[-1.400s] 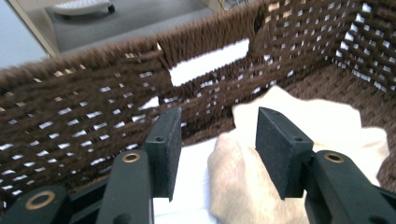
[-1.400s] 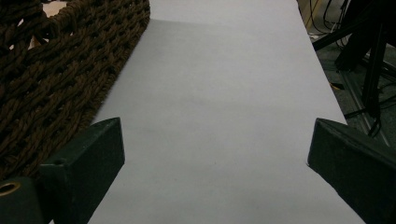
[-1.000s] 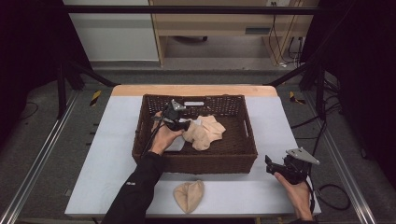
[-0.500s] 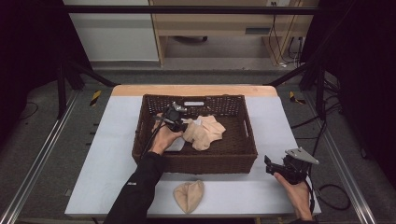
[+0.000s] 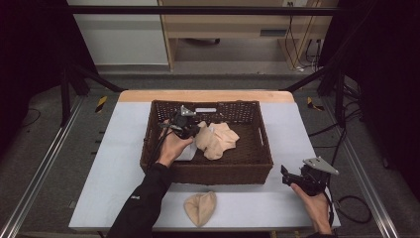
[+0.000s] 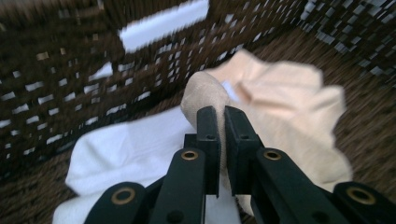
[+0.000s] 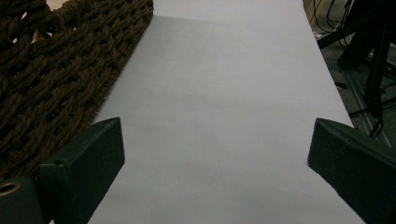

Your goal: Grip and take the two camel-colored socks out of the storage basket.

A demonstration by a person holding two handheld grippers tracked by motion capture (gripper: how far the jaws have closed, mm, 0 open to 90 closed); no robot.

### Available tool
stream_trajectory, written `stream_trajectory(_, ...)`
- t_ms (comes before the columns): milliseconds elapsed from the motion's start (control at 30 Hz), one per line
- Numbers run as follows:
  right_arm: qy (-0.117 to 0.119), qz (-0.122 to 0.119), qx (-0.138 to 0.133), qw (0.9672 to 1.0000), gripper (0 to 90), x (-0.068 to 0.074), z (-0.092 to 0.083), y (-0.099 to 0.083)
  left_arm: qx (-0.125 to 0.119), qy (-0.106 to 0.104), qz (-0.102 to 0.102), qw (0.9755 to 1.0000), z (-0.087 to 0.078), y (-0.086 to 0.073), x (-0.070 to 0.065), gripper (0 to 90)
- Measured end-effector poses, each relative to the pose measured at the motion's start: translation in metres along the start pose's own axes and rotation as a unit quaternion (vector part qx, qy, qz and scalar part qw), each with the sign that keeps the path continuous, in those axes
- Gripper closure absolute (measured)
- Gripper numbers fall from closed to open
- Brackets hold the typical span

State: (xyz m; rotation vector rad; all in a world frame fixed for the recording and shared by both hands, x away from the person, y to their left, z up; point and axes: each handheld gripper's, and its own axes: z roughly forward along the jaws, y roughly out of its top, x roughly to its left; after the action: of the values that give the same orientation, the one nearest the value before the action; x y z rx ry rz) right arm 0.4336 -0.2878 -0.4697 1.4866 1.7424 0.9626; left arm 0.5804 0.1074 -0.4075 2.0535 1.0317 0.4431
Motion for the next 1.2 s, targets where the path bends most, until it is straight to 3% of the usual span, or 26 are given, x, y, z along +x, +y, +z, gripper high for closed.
stream_trajectory(33, 0.000, 0.001, 0.000, 1.0000, 4.1, 0.000, 0.000, 0.000, 0.000, 0.000, 0.000, 1.0000, 0.000, 0.000, 0.000, 84.7)
stream_trajectory(67, 0.000, 0.001, 0.000, 1.0000, 4.1, 0.000, 0.000, 0.000, -0.024, -0.008, -0.002, 0.9997, -0.007, 0.003, -0.001, 84.7)
stream_trajectory(267, -0.001, 0.001, 0.000, 1.0000, 4.1, 0.000, 0.000, 0.000, -0.065, -0.021, 0.008, 0.9976, -0.024, 0.008, -0.009, 84.8)
stream_trajectory(333, -0.001, 0.001, -0.001, 1.0000, 4.2, 0.000, 0.000, 0.000, -0.094, -0.028, 0.009, 0.9951, -0.037, 0.011, -0.013, 84.8)
stream_trajectory(633, -0.002, 0.000, 0.001, 1.0000, 4.1, 0.000, 0.000, 0.000, -0.143, -0.033, 0.008, 0.9891, -0.071, 0.017, -0.017, 84.9)
stream_trajectory(667, -0.002, -0.001, 0.001, 1.0000, 4.1, 0.000, 0.000, 0.000, -0.155, -0.036, 0.010, 0.9872, -0.080, 0.019, -0.018, 84.8)
stream_trajectory(700, -0.003, -0.002, 0.000, 1.0000, 4.1, 0.000, -0.001, 0.000, -0.155, -0.036, 0.010, 0.9872, -0.080, 0.019, -0.018, 84.9)
stream_trajectory(767, -0.003, -0.002, 0.000, 1.0000, 4.1, 0.000, -0.001, 0.000, -0.168, -0.038, 0.010, 0.9850, -0.090, 0.021, -0.020, 84.8)
stream_trajectory(800, -0.003, -0.002, 0.000, 1.0000, 4.2, 0.000, -0.001, 0.000, -0.185, -0.041, 0.015, 0.9818, -0.101, 0.024, -0.024, 84.9)
stream_trajectory(867, -0.003, -0.001, 0.000, 1.0000, 4.1, 0.000, -0.001, 0.000, -0.195, -0.046, 0.021, 0.9796, -0.111, 0.027, -0.026, 84.9)
stream_trajectory(900, -0.003, -0.001, 0.001, 1.0000, 4.1, 0.000, -0.001, 0.000, -0.195, -0.046, 0.021, 0.9796, -0.111, 0.027, -0.026, 84.9)
stream_trajectory(933, -0.003, -0.002, 0.001, 1.0000, 4.1, 0.000, 0.000, 0.000, -0.207, -0.047, 0.024, 0.9769, -0.121, 0.029, -0.029, 84.9)
stream_trajectory(967, -0.003, -0.002, 0.001, 1.0000, 4.1, 0.000, 0.000, 0.000, -0.207, -0.047, 0.024, 0.9769, -0.121, 0.029, -0.029, 84.9)
stream_trajectory(1000, -0.003, -0.002, 0.000, 1.0000, 4.1, 0.000, -0.001, 0.000, -0.215, -0.048, 0.027, 0.9750, -0.130, 0.031, -0.031, 84.9)
stream_trajectory(1167, -0.003, -0.003, 0.000, 1.0000, 4.1, 0.000, -0.001, 0.000, -0.227, -0.054, 0.028, 0.9719, -0.145, 0.031, -0.036, 84.9)
stream_trajectory(1200, -0.003, -0.003, -0.001, 1.0000, 4.2, 0.000, -0.001, 0.000, -0.233, -0.059, 0.029, 0.9703, -0.152, 0.030, -0.039, 84.9)
